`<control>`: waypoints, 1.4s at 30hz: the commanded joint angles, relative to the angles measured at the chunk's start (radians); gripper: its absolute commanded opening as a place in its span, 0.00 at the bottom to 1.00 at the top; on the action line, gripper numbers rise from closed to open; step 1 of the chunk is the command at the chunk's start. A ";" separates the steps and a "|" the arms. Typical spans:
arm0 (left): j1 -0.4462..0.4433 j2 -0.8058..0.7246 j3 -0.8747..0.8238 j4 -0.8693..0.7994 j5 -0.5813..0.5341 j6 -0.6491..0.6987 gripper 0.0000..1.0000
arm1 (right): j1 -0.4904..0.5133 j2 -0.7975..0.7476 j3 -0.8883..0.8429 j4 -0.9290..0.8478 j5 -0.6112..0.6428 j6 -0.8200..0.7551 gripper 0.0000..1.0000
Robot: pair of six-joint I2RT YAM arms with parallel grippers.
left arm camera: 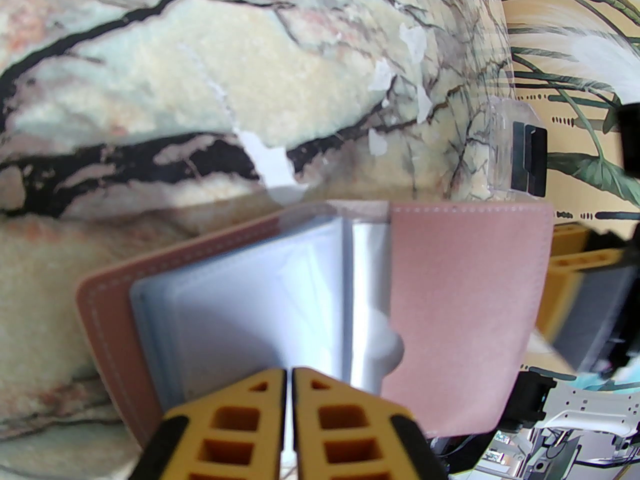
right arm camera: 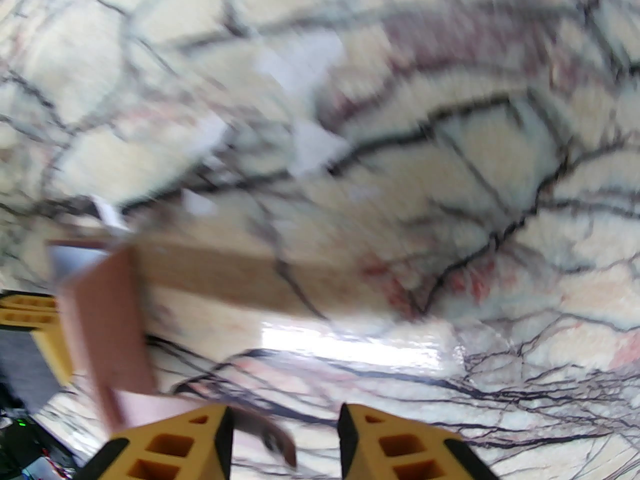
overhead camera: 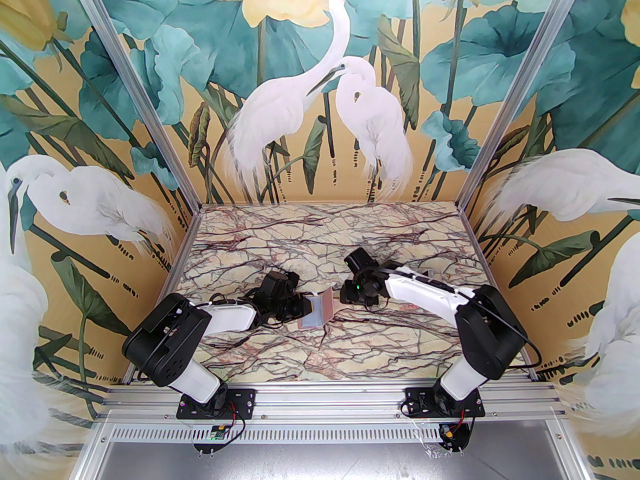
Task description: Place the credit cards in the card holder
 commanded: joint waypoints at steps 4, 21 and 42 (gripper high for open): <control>-0.004 0.017 -0.017 0.006 0.002 -0.005 0.13 | 0.072 -0.033 0.183 0.000 -0.120 0.000 0.38; -0.003 0.007 -0.022 0.004 0.001 -0.005 0.13 | 0.174 0.169 0.258 0.071 -0.222 0.043 0.25; -0.004 0.004 -0.024 0.001 -0.002 -0.001 0.13 | 0.166 0.222 0.224 -0.118 0.004 -0.006 0.23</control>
